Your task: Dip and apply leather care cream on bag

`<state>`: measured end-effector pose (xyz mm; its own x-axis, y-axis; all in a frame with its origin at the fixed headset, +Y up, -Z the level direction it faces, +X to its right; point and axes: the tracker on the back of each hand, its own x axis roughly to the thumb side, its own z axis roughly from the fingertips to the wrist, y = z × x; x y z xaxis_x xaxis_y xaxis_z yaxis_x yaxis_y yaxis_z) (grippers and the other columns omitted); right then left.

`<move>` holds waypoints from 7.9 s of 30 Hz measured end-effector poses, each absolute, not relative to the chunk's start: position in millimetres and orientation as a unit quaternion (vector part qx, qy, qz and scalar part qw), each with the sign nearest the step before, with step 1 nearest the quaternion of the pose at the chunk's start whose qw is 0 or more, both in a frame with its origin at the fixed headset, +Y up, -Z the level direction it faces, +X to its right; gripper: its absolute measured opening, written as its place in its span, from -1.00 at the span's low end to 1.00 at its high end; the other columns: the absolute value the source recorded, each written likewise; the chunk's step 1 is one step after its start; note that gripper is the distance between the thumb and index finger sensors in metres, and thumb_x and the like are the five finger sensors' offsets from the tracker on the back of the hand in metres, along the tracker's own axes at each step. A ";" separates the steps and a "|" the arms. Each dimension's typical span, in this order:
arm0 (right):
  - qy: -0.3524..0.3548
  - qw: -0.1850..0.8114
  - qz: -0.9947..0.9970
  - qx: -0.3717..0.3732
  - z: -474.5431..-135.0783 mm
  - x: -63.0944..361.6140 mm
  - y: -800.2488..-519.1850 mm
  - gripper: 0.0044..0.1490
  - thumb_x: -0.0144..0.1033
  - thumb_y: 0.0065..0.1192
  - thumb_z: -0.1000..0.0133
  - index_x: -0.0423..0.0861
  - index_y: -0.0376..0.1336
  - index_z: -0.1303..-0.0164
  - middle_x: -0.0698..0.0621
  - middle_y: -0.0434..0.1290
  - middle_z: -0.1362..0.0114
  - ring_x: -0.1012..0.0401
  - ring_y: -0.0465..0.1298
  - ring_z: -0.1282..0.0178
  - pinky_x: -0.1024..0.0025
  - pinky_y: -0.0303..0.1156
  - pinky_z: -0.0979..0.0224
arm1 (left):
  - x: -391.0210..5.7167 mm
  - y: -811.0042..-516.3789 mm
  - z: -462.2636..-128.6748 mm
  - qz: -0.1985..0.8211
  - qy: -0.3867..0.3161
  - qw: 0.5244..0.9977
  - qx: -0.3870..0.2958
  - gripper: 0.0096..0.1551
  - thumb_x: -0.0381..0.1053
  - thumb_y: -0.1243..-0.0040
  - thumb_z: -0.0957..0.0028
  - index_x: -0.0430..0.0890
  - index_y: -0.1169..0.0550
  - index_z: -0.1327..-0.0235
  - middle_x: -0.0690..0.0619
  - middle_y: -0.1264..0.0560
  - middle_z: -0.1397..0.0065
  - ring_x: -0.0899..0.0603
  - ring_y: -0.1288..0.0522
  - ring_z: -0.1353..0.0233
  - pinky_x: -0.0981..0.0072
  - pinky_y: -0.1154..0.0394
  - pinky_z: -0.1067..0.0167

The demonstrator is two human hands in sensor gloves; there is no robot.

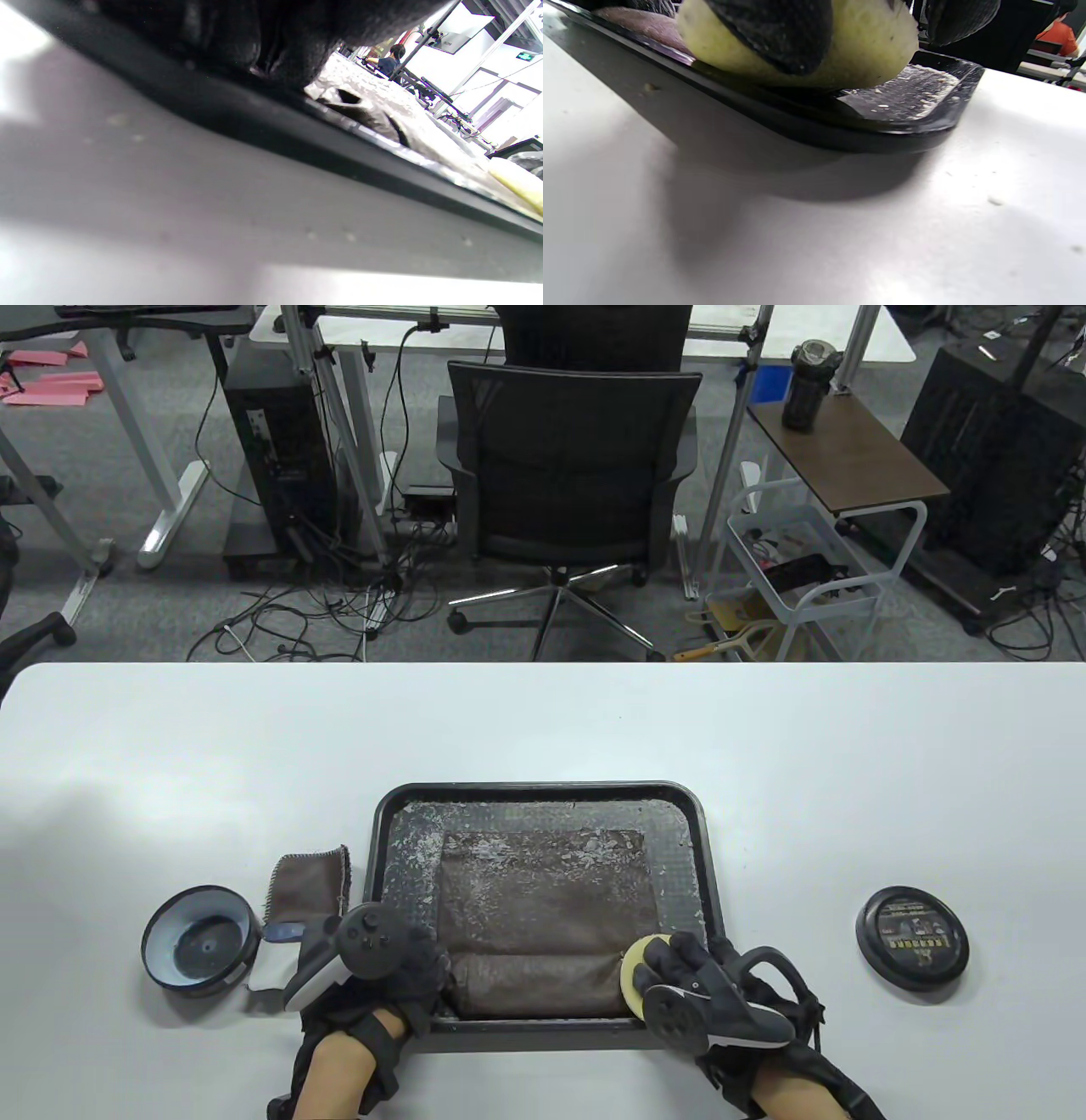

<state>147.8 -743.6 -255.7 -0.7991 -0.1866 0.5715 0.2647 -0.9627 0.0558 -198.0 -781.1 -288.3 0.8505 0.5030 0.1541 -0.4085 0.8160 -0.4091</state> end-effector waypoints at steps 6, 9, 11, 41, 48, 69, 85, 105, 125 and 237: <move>-0.075 0.127 -0.950 -0.274 -257.0 153.5 -742.5 -0.33 -0.53 0.40 0.08 0.14 0.31 -0.25 -0.05 0.31 -0.56 -0.13 0.31 -0.54 -0.23 0.29 -0.41 | -198.6 -781.3 -288.2 0.246 -0.128 0.943 -0.185 -0.44 0.13 -0.10 -0.17 -0.18 -0.61 -0.24 -0.07 -0.36 -0.47 -0.28 -0.48 -0.07 0.14 -0.55 0.10; -0.081 0.135 -0.953 -0.260 -256.0 154.6 -741.7 -0.33 -0.52 0.40 0.08 0.13 0.31 -0.26 -0.05 0.31 -0.56 -0.14 0.30 -0.54 -0.23 0.29 -0.41 | -199.9 -781.8 -287.8 0.253 -0.129 0.941 -0.183 -0.44 0.13 -0.10 -0.17 -0.19 -0.61 -0.25 -0.07 -0.36 -0.47 -0.28 -0.47 -0.07 0.14 -0.55 0.10; -0.084 0.141 -0.954 -0.253 -255.6 155.3 -741.1 -0.32 -0.52 0.40 0.08 0.12 0.31 -0.26 -0.05 0.32 -0.56 -0.14 0.29 -0.54 -0.23 0.28 -0.41 | -200.1 -781.8 -287.7 0.256 -0.128 0.940 -0.187 -0.44 0.12 -0.10 -0.17 -0.19 -0.61 -0.25 -0.07 -0.35 -0.48 -0.29 -0.47 -0.08 0.13 -0.55 0.09; -0.039 0.028 -0.981 -0.186 -265.5 195.8 -711.7 -0.30 -0.52 0.37 0.06 0.06 0.35 -0.34 -0.06 0.39 -0.56 -0.15 0.33 -0.54 -0.25 0.25 -0.43 | -25.9 -732.8 -258.6 0.097 -0.281 0.955 0.011 -0.36 0.13 -0.25 -0.12 -0.22 -0.58 -0.34 -0.27 -0.43 -0.35 -0.26 -0.61 0.13 0.17 -0.57 0.28; -0.025 0.006 -0.985 -0.172 -266.9 204.4 -706.8 -0.30 -0.52 0.37 0.07 0.06 0.35 -0.34 -0.07 0.40 -0.56 -0.15 0.34 -0.54 -0.26 0.25 -0.43 | 38.6 -748.6 -269.1 0.055 -0.267 0.960 -0.062 -0.29 0.18 -0.31 -0.09 -0.23 -0.54 -0.37 -0.27 -0.43 -0.34 -0.24 -0.61 0.15 0.18 -0.57 0.30; -0.022 -0.014 -0.988 -0.151 -270.0 218.2 -703.8 -0.30 -0.52 0.37 0.06 0.04 0.36 -0.35 -0.09 0.41 -0.55 -0.16 0.35 -0.53 -0.27 0.25 -0.42 | 65.5 -762.5 -287.2 -0.018 -0.222 0.966 -0.129 -0.32 0.06 -0.29 -0.07 -0.35 -0.54 -0.30 -0.38 -0.45 -0.24 -0.29 -0.64 0.23 0.16 -0.61 0.37; -0.013 -0.027 -0.990 -0.134 -272.5 225.7 -704.0 -0.30 -0.53 0.37 0.07 0.04 0.35 -0.35 -0.09 0.41 -0.55 -0.17 0.35 -0.53 -0.27 0.25 -0.42 | 24.6 -723.5 -285.2 0.179 -0.200 0.963 0.014 -0.42 -0.06 -0.29 -0.02 -0.39 -0.61 -0.19 -0.37 -0.55 -0.11 -0.09 -0.67 0.57 0.36 -0.59 0.69; 0.006 -0.033 -0.992 -0.122 -273.3 230.3 -703.4 -0.30 -0.52 0.37 0.06 0.04 0.35 -0.35 -0.09 0.41 -0.55 -0.17 0.35 -0.53 -0.28 0.25 -0.42 | -8.8 -670.8 -245.4 0.460 -0.202 0.815 0.288 -0.43 -0.06 -0.29 -0.05 -0.36 -0.60 -0.21 -0.34 -0.55 -0.14 -0.06 -0.69 0.52 0.38 -0.63 0.64; 0.010 -0.037 -0.991 -0.130 -273.3 230.7 -703.9 -0.30 -0.52 0.37 0.06 0.04 0.35 -0.36 -0.09 0.41 -0.55 -0.17 0.35 -0.53 -0.27 0.25 -0.42 | -114.9 -739.6 -267.5 0.575 0.063 0.806 0.128 -0.42 -0.14 -0.24 -0.04 -0.42 -0.48 -0.25 -0.42 -0.42 -0.20 -0.20 -0.74 0.34 0.22 -0.71 0.48; 0.115 -0.093 -0.969 -0.197 -262.5 200.2 -699.9 -0.29 -0.49 0.37 0.06 0.00 0.34 -0.37 -0.14 0.45 -0.52 -0.18 0.42 -0.48 -0.24 0.32 -0.38 | -375.8 -736.3 -231.1 0.360 0.226 0.867 0.258 -0.28 0.04 -0.13 -0.15 -0.47 -0.44 -0.35 -0.46 -0.51 -0.07 -0.35 -0.72 0.21 0.12 -0.69 0.39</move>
<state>200.2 -699.9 -262.5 -0.9050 0.1344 0.4036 -0.2249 -0.9565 -0.1858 -375.8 -736.3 -231.1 0.6382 0.7417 -0.2063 -0.5084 0.6072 0.6105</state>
